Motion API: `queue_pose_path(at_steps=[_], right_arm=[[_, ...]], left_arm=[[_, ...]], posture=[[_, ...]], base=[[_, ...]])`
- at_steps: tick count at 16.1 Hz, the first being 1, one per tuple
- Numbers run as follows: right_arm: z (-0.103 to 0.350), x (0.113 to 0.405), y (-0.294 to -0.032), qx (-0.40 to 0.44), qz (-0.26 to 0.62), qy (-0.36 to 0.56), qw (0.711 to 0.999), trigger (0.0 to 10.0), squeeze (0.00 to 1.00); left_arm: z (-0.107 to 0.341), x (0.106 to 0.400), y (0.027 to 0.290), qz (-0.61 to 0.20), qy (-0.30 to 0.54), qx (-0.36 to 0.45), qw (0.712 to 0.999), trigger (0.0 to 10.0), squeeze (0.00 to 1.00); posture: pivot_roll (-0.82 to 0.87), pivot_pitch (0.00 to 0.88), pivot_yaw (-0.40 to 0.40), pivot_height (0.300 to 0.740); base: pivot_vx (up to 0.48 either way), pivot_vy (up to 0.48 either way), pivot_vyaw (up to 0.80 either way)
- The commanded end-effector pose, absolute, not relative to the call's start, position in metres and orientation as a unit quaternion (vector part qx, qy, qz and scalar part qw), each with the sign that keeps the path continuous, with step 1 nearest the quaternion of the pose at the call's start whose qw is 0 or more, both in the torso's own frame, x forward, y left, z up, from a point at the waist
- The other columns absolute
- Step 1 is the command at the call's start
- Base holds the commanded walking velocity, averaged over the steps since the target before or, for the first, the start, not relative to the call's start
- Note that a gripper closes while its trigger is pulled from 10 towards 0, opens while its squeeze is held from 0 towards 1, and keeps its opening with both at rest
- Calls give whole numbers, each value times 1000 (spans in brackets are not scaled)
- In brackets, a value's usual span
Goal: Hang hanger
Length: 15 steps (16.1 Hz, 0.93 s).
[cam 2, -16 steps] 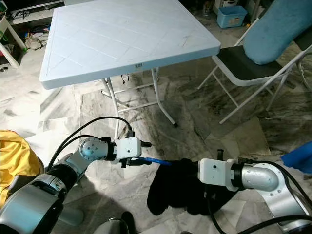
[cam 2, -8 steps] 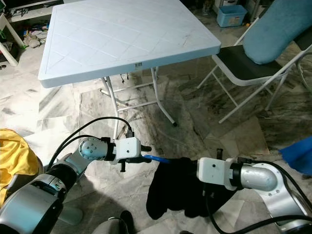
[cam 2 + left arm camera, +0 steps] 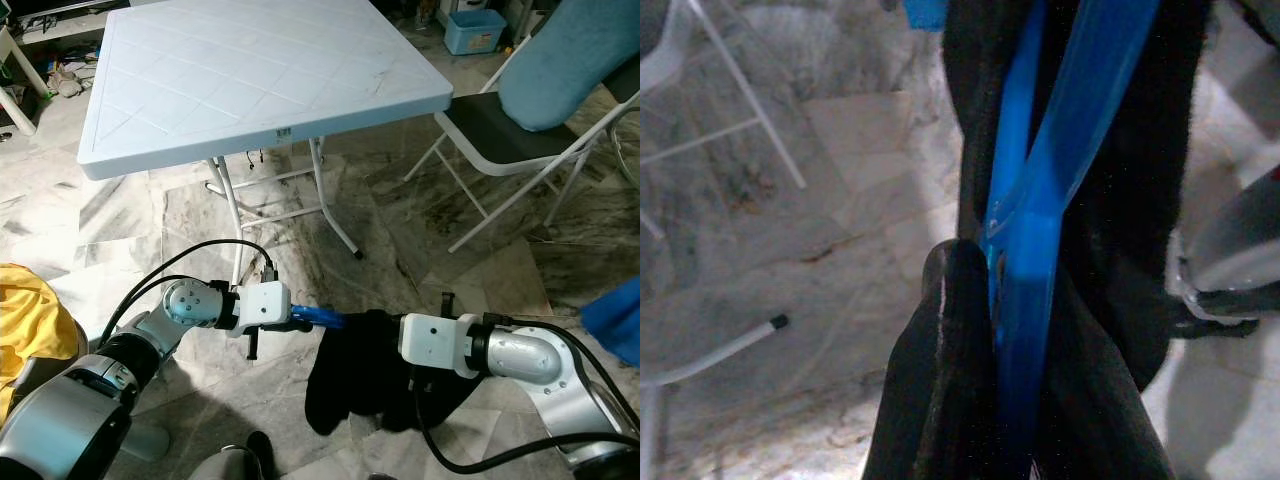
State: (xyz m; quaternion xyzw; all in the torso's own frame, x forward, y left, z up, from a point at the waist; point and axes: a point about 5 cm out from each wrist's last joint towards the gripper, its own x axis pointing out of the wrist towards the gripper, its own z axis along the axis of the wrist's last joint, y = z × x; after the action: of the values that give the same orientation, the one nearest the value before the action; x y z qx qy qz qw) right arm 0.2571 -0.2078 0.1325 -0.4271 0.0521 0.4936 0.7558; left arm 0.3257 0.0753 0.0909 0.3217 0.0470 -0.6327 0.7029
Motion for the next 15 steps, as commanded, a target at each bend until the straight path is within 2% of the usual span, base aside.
queue_pose_path(at_steps=[1, 4, 5, 8, 9, 11, 13, 15], right_arm=[[143, 260, -200, -431, 492, 10, 756, 10000, 0], [144, 262, -201, -434, 492, 7, 755, 10000, 0], [142, 261, -201, -428, 501, 17, 752, 10000, 1000], [139, 261, -198, -424, 504, 16, 752, 10000, 1000], [138, 261, -197, -423, 497, 11, 757, 10000, 1000], [141, 262, -195, -404, 479, 2, 780, 10000, 1000], [143, 262, -197, -401, 465, -2, 789, 10000, 1000], [142, 263, -202, -391, 438, -2, 810, 10000, 1000]], left_arm=[[90, 325, 73, -636, 50, 307, 706, 0, 0], [86, 321, 71, -637, 51, 284, 715, 0, 0], [83, 319, 71, -636, 52, 274, 719, 0, 0], [78, 314, 72, -638, 55, 239, 730, 0, 0], [76, 314, 73, -628, 53, 227, 742, 0, 0], [68, 312, 80, -575, 46, 169, 799, 0, 0], [58, 305, 87, -559, 52, 168, 810, 0, 0], [49, 299, 95, -527, 53, 132, 838, 0, 0]], posture=[[-232, 168, 54, 740], [-229, 171, 45, 740], [-226, 172, 42, 740], [-223, 172, 43, 740], [-226, 169, 48, 740], [-247, 169, 59, 740], [-249, 172, 59, 740], [-246, 173, 58, 740]], base=[[0, 0, 0], [0, 0, 0], [0, 0, 0], [0, 0, 0], [0, 0, 0], [0, 0, 0], [0, 0, 0], [0, 0, 0]])
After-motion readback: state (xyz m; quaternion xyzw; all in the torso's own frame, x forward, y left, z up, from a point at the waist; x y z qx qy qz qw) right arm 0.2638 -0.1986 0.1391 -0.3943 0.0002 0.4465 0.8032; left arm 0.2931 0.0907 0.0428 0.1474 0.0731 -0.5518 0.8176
